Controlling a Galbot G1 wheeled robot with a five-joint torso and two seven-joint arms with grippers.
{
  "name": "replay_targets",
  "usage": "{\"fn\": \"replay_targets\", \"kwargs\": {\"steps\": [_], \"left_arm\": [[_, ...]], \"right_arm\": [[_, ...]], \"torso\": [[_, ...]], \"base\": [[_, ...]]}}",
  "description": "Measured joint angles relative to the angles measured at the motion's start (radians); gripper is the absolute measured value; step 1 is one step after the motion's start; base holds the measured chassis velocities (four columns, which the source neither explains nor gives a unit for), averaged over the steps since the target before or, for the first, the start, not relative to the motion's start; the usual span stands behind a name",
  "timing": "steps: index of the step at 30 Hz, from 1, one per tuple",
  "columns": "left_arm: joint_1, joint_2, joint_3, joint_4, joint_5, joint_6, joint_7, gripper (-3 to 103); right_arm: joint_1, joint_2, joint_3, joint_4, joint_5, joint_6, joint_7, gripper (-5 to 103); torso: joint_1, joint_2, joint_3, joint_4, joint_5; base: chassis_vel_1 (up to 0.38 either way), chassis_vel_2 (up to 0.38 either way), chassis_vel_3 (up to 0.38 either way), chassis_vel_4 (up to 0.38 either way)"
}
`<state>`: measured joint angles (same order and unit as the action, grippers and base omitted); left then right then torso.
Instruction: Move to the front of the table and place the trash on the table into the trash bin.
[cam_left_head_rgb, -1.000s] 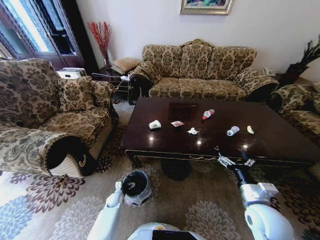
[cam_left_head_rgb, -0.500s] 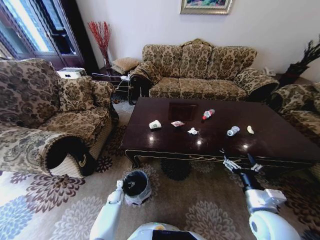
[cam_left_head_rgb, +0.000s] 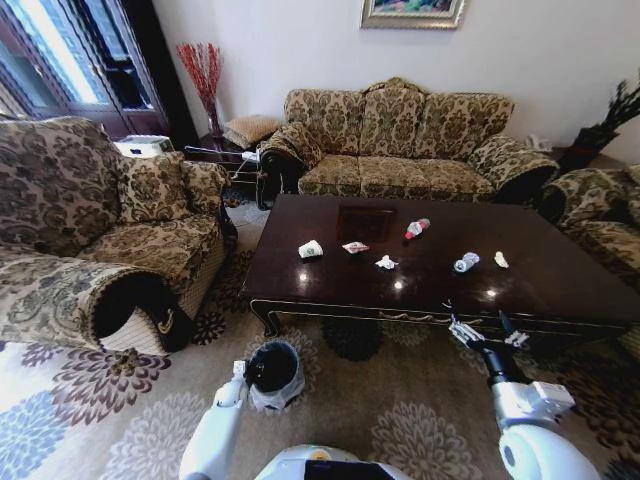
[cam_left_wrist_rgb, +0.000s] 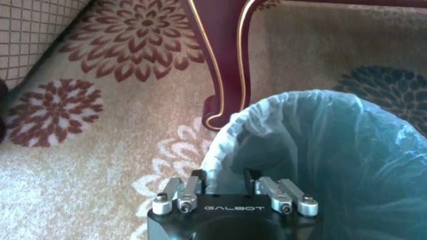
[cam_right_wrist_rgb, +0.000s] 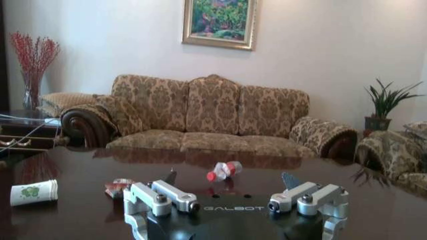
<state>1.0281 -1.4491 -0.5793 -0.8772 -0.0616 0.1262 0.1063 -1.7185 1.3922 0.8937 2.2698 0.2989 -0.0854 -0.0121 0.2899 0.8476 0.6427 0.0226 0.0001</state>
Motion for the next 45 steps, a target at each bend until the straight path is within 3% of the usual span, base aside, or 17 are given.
{"fn": "replay_targets", "kwargs": {"steps": [2,10,13,23,28,34,35,38,40,42,45], "left_arm": [[-0.001,-0.002,-0.001,0.000,0.000,0.000,-0.002,34],[0.006,-0.006,-0.004,-0.019,0.001,0.004,-0.011,11],[0.053,0.006,-0.009,-0.103,-0.031,0.037,0.012,2],[0.155,0.087,-0.043,-0.267,-0.113,-0.005,0.055,0],[0.218,0.131,-0.066,-0.362,-0.152,-0.023,0.115,0],[0.299,0.190,-0.101,-0.504,-0.175,-0.042,0.135,0],[0.333,0.205,-0.121,-0.574,-0.187,-0.045,0.146,0],[0.351,0.209,-0.137,-0.612,-0.188,-0.056,0.151,0],[0.375,0.210,-0.160,-0.651,-0.179,-0.113,0.161,0],[0.383,0.210,-0.167,-0.664,-0.170,-0.123,0.169,0],[0.424,0.208,-0.190,-0.720,-0.145,-0.129,0.229,0]], "right_arm": [[0.002,-0.002,0.001,-0.001,0.000,0.000,0.000,100],[0.004,-0.009,0.010,-0.010,0.003,0.009,0.000,100],[0.005,-0.011,0.010,-0.011,0.003,0.011,0.001,100],[0.033,-0.024,-0.011,-0.007,-0.001,-0.011,0.007,100],[0.044,-0.036,-0.016,0.001,-0.001,-0.028,0.010,100],[0.063,-0.045,-0.025,-0.004,-0.001,-0.039,0.012,100],[0.071,-0.041,-0.033,-0.010,-0.002,-0.042,0.012,100],[0.077,-0.040,-0.039,-0.015,-0.005,-0.044,0.012,100],[0.087,-0.040,-0.043,-0.025,-0.009,-0.052,0.011,100],[0.091,-0.041,-0.043,-0.029,-0.009,-0.055,0.011,100],[0.100,-0.054,-0.038,-0.046,-0.005,-0.059,0.010,100]], "torso": [[0.000,0.000,0.000,0.0000,0.0001],[0.000,0.000,0.000,-0.0002,-0.0002],[0.000,0.000,0.000,-0.0001,-0.0010],[0.000,0.000,0.000,-0.0001,-0.0003],[0.000,0.000,0.000,-0.0004,-0.0011],[0.000,0.000,0.000,0.0002,-0.0004],[0.000,0.000,0.000,-0.0001,-0.0004],[0.000,0.000,0.000,-0.0002,-0.0002],[0.000,0.000,0.000,-0.0002,-0.0002],[0.000,0.000,0.000,-0.0001,-0.0002],[0.000,0.000,0.000,-0.0001,-0.0005]], "base": [[0.000,0.000,0.000,0.000],[0.000,0.000,0.000,0.000],[0.000,0.000,0.000,0.000],[0.000,0.000,0.000,0.000],[0.000,0.000,0.000,0.000],[0.000,0.000,0.000,0.000],[0.000,0.000,0.000,0.000],[0.000,0.000,0.000,0.000],[0.000,0.000,0.000,0.000],[0.000,0.000,0.000,0.000],[0.000,0.000,0.000,0.000]]}}
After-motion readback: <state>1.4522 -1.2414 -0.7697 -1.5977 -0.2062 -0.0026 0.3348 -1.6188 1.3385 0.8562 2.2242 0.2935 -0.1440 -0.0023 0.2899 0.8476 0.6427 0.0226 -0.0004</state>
